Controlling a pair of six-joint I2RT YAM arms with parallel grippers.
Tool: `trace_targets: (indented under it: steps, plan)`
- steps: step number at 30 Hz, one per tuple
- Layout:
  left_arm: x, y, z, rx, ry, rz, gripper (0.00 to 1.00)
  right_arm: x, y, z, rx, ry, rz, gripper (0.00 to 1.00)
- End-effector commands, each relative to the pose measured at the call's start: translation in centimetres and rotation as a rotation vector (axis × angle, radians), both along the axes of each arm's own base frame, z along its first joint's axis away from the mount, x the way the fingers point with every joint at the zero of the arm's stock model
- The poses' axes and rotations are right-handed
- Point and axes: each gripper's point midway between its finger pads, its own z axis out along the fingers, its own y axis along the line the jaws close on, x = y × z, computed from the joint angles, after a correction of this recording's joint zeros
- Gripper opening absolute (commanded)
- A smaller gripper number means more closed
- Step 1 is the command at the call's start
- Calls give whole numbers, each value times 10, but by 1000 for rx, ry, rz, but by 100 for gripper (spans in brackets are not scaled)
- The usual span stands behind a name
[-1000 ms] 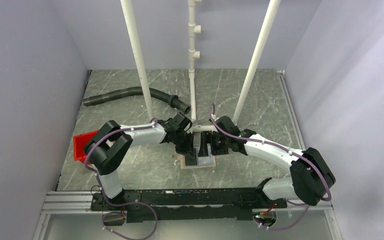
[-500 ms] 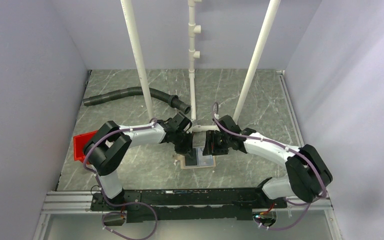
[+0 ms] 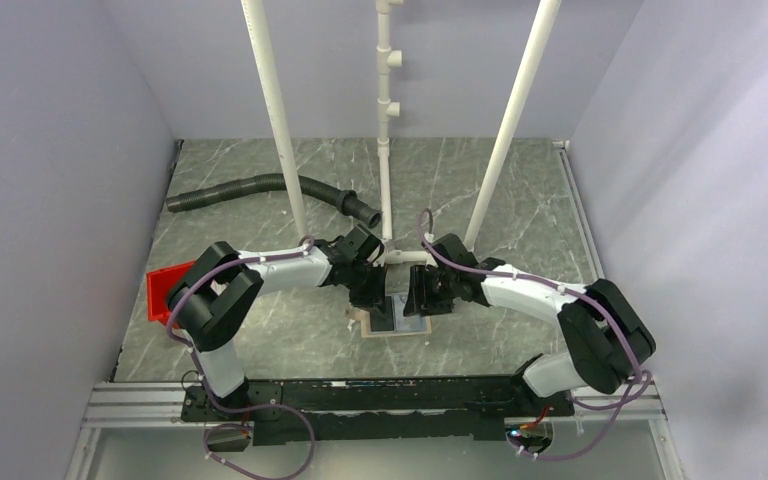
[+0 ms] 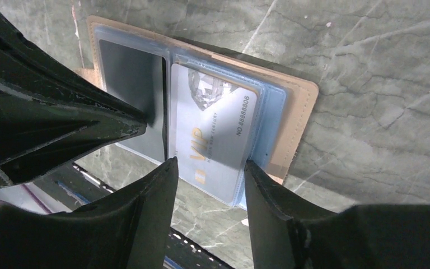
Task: Put the credit cards into the card holder
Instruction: Open the card holder at the center of the board.
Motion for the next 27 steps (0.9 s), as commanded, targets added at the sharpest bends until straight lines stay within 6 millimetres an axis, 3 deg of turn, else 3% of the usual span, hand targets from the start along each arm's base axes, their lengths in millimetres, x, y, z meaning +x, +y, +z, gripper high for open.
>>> trace_targets:
  steps: [1,7,13,17,23,25,27]
  plan:
    - [-1,11,-7,50,-6,-8,0,4,15,13,89,-29,26,46]
    - [2,8,0,30,-30,-14,0,2,22,41,168,-84,54,40]
    - [6,9,19,15,-66,5,3,-7,51,58,339,-46,176,45]
    - [7,25,36,30,-98,57,11,-8,65,61,407,-16,215,51]
    - [-3,81,56,149,-132,179,23,-21,106,64,478,51,413,60]
    - [-7,87,60,130,-127,180,28,-24,101,65,450,57,424,62]
    - [-11,79,63,73,-114,151,32,-11,83,63,368,-7,359,65]
